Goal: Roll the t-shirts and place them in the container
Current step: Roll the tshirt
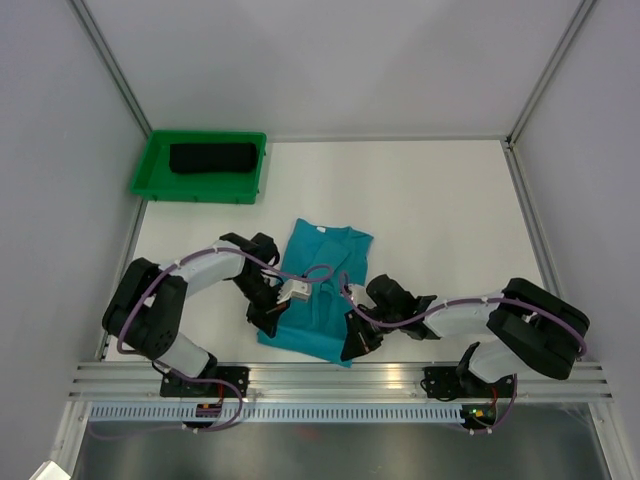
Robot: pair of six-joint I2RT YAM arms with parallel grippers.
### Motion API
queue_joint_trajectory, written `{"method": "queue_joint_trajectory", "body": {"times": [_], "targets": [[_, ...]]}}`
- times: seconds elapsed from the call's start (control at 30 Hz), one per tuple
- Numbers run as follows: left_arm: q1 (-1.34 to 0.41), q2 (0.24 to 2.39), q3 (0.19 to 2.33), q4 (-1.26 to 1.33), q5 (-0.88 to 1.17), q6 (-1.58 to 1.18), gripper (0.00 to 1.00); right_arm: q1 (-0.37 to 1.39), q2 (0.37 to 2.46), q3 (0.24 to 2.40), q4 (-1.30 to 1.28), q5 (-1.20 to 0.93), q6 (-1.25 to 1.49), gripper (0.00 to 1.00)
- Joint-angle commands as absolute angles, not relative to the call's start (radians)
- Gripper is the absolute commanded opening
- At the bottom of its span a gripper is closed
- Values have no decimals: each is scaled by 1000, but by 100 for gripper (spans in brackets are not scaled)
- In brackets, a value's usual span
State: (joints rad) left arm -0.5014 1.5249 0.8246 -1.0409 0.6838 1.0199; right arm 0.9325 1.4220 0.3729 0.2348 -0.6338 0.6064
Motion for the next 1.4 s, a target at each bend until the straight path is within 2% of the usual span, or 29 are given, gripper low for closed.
{"method": "queue_joint_trajectory", "body": {"times": [0.0,0.07,0.1,0.2,0.3,0.4,0.47,0.5,0.57,0.6,0.73,0.8,0.87,0.93,0.97,1.0,1.03,1.37], "targets": [[-495,1586,814,-1048,632,1054,2,930,1466,385,267,-690,603,19],[-495,1614,831,-1042,629,1019,2,928,1463,403,259,-649,601,27],[-494,1635,850,-1039,630,1008,2,927,1450,411,224,-629,597,39],[-483,1652,870,-1037,646,996,2,916,1413,420,184,-568,574,56],[-477,1663,870,-1032,649,999,2,914,1353,410,146,-519,571,60],[-476,1675,871,-1025,649,993,2,914,1309,400,118,-470,583,60],[-476,1677,874,-1022,646,991,2,914,1318,394,153,-472,604,55],[-476,1675,879,-1022,641,991,2,914,1337,396,182,-486,623,42],[-476,1664,880,-1022,629,989,7,913,1356,393,202,-491,641,23],[-474,1661,884,-1022,623,989,10,913,1361,390,215,-491,658,18],[-442,1647,913,-1045,635,994,34,885,1359,321,276,-520,753,4],[-422,1652,942,-1061,660,993,40,871,1362,293,325,-528,788,2],[-420,1661,957,-1065,678,980,40,861,1383,285,327,-529,801,0],[-422,1669,960,-1065,692,967,30,859,1399,294,328,-534,804,0],[-422,1674,956,-1059,702,957,23,859,1404,293,328,-538,807,0],[-422,1687,950,-1051,701,930,9,858,1407,295,325,-538,810,0],[-422,1693,945,-1046,698,919,4,854,1407,290,325,-537,813,0],[-384,1761,954,-953,486,848,2,755,1276,241,172,-480,833,0]]}}
